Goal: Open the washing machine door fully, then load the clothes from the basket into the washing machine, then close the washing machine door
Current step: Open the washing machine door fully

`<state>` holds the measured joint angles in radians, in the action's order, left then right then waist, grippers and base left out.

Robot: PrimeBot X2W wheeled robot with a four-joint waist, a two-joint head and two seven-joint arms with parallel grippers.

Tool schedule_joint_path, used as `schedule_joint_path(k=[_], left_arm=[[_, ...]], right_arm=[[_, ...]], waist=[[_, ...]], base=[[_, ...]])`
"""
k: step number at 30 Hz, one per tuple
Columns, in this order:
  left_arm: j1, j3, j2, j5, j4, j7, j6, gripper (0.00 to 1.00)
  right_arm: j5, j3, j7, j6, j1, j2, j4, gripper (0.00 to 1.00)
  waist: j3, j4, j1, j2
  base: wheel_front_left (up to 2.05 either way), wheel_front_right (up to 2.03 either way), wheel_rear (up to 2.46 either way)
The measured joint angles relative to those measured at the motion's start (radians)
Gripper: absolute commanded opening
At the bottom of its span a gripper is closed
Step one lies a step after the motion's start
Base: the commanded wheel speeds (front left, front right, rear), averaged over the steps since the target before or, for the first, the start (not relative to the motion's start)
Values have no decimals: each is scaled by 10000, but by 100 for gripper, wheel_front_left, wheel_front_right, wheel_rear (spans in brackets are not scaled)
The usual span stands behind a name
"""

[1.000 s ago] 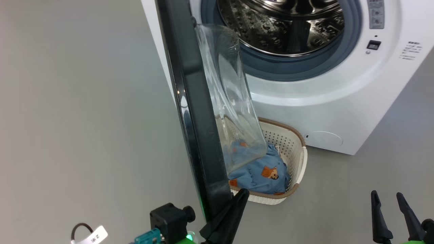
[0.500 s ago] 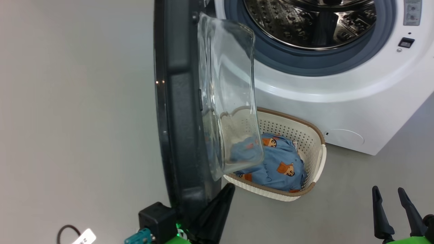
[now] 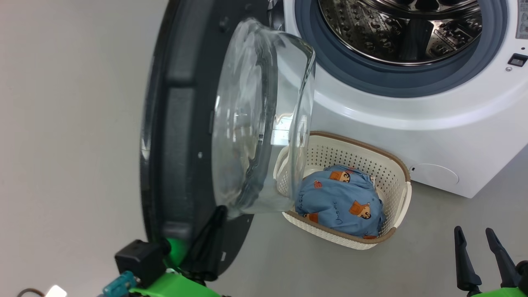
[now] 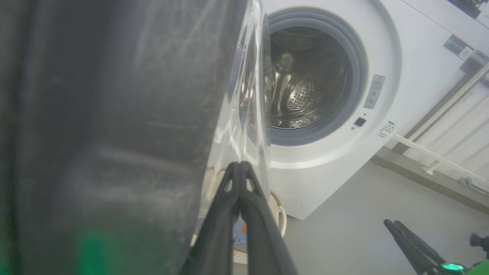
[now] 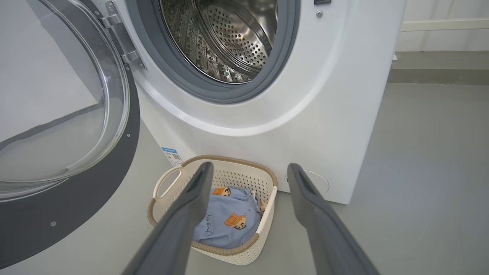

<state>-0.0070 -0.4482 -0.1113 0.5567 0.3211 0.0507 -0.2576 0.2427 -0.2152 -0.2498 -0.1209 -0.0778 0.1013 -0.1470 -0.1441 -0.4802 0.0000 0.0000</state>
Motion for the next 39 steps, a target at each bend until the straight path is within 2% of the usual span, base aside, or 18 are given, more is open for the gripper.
schedule_joint_path(k=[7, 14, 18, 31, 39], left_arm=[[-246, 957, -63, -107, -1076, -825, -326, 0], [-594, 1799, -54, -144, -2355, -1639, -393, 0], [-1118, 2667, -61, 127, -3620, -2332, -552, 0], [-2497, 4341, 42, 82, -6328, -3051, -527, 0], [-3196, 5956, 291, -918, -7217, -3060, -255, 0]], right_arm=[[0, 63, 0, 0, -4, 40, -12, 100], [0, 77, 0, 0, -57, 38, -69, 100], [59, 81, 0, 0, -81, 35, -104, 100], [65, 176, 0, 0, -291, 27, -199, 100], [65, 182, 0, 0, -301, 40, -238, 100]], waist=[[78, 99, 0, 0], [150, 350, 0, 0], [229, 630, 0, 0], [425, 1285, 0, 0], [514, 1731, 0, 0]], base=[[0, 0, 0], [0, 0, 0], [0, 0, 0], [0, 0, 0], [0, 0, 0]])
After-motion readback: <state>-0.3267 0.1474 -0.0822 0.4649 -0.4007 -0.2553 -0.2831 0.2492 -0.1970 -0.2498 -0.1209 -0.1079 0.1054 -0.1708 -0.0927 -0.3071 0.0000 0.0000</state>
